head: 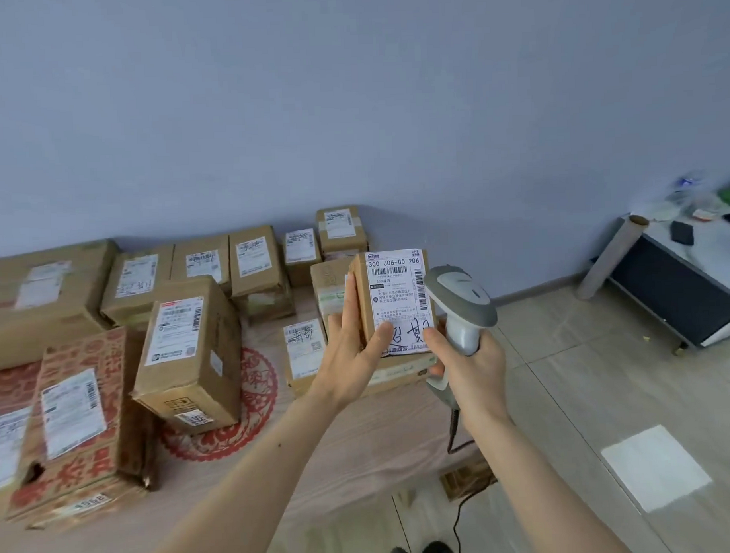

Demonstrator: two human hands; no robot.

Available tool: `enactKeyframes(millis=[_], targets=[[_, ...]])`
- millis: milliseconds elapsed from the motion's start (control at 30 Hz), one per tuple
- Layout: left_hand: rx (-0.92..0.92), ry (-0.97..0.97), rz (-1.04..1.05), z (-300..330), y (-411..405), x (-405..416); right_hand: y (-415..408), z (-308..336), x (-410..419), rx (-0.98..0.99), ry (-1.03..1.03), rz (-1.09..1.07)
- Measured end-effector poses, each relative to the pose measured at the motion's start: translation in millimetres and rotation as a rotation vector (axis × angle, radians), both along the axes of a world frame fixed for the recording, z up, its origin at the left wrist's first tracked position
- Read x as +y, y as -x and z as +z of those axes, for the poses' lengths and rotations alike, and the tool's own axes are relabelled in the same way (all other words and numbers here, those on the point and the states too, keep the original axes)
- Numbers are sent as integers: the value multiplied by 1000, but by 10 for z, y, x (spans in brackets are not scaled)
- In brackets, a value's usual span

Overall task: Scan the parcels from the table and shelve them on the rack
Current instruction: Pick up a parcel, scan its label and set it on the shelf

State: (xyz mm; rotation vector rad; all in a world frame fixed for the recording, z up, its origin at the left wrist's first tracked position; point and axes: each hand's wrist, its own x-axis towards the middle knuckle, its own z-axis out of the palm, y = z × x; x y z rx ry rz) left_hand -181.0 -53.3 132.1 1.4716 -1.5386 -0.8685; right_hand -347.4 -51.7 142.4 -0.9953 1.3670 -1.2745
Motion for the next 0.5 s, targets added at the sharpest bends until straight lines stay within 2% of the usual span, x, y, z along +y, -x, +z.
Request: enactKeyframes(millis=[133,333,500], targets=[[83,15,74,-5,-411,234,-410,-17,177,71,9,72],[73,13,151,-65,-712,446,-755,-81,280,248,54,165],[67,-10,218,-141,-792,492,-806,-135,359,333,101,143]])
